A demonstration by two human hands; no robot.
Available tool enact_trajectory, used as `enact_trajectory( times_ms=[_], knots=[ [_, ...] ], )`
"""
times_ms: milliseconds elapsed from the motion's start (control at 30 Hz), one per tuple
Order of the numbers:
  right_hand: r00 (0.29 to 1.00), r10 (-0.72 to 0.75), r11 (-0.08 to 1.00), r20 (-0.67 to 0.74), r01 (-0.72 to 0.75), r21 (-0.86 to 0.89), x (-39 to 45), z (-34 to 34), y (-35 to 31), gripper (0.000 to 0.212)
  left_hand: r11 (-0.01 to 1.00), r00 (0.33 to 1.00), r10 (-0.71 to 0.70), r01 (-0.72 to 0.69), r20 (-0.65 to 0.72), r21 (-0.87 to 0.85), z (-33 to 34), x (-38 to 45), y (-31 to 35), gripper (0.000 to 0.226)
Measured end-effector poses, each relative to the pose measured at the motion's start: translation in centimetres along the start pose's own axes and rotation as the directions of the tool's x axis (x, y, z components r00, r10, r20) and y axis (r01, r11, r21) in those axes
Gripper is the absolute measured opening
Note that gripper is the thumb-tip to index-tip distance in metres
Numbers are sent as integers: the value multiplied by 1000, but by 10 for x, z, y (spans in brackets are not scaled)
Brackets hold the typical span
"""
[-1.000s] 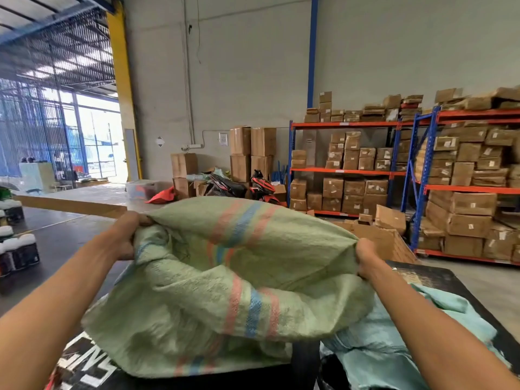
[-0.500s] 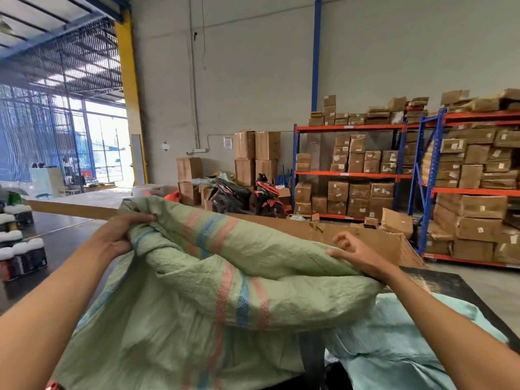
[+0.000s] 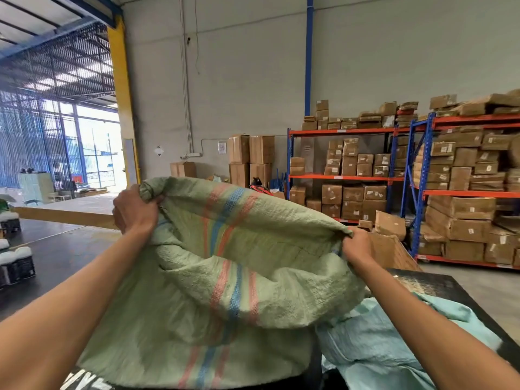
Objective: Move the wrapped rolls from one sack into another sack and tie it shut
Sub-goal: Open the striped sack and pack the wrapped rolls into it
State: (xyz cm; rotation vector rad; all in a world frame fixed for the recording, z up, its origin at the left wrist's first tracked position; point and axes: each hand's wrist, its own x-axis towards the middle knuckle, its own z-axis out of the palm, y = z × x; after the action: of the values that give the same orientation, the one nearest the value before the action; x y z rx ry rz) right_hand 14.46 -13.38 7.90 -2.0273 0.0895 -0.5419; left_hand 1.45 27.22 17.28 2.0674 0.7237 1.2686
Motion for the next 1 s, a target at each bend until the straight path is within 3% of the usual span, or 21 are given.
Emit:
enact_trajectory(
  times_ms=[33,67,100,133,167,233,300,367,433,500,567,600,633,700,767,800,867,900,967,1000],
  knots=[
    [983,165,966,82,-178,187,4,2,-4,26,994,995,-82,85,55,-69,1,3,2,37],
    [932,298,857,208,-357,372,8,3,-7,22,955,964,-197,230,176,-187,-1,4,5,34],
    [863,378,725,334,-501,473,7,1,-9,20,856,891,-290,405,350,-321,-1,5,8,30],
    [806,424,637,413,-589,497,4,-3,-13,23,717,775,-332,578,538,-391,-3,3,10,24],
    [771,445,583,455,-635,507,1,-7,-15,28,614,666,-334,691,667,-382,-6,1,8,19],
    [763,451,585,463,-644,493,-3,-16,-14,28,559,565,-272,752,779,-349,-14,-6,3,21],
    [767,446,584,462,-640,498,-4,-26,-8,18,580,506,-181,747,843,-324,-19,-5,-17,22],
    [763,461,601,453,-644,473,3,-30,5,12,546,443,-133,780,887,-307,-26,0,-45,50],
    [759,452,620,469,-645,447,7,-34,20,11,483,397,-127,825,909,-293,-32,5,-65,50],
    [760,423,640,493,-636,431,8,-31,30,12,483,399,-92,819,912,-310,-37,4,-73,39],
    [788,307,743,533,-549,383,13,-26,32,28,530,386,-48,791,921,-304,-38,0,-73,74],
    [811,227,821,539,-457,343,15,-22,33,39,563,394,-52,770,918,-299,-36,-1,-75,78],
    [838,150,897,525,-339,284,17,-21,33,55,609,433,-78,734,898,-301,-36,-3,-69,63],
    [829,9,977,559,-125,171,12,-23,28,77,648,596,-197,675,778,-353,-29,0,-66,16],
    [737,-140,989,661,130,65,7,-23,26,80,765,754,-257,541,604,-350,-18,9,-72,17],
    [720,-208,964,662,267,12,7,-20,29,75,836,828,-243,443,505,-324,-13,12,-73,30],
    [797,-300,909,525,406,-97,6,-14,34,51,970,943,-175,214,283,-115,-11,7,-71,51],
    [850,-344,887,399,433,-158,2,-11,33,40,991,978,-120,127,172,-32,-13,0,-66,48],
    [897,-412,867,159,440,-235,2,-2,32,34,996,993,-90,90,72,8,-10,-1,-67,36],
    [919,-376,897,120,394,-202,-2,1,28,34,989,981,-144,148,127,-19,-11,-3,-64,32]
  ],
)
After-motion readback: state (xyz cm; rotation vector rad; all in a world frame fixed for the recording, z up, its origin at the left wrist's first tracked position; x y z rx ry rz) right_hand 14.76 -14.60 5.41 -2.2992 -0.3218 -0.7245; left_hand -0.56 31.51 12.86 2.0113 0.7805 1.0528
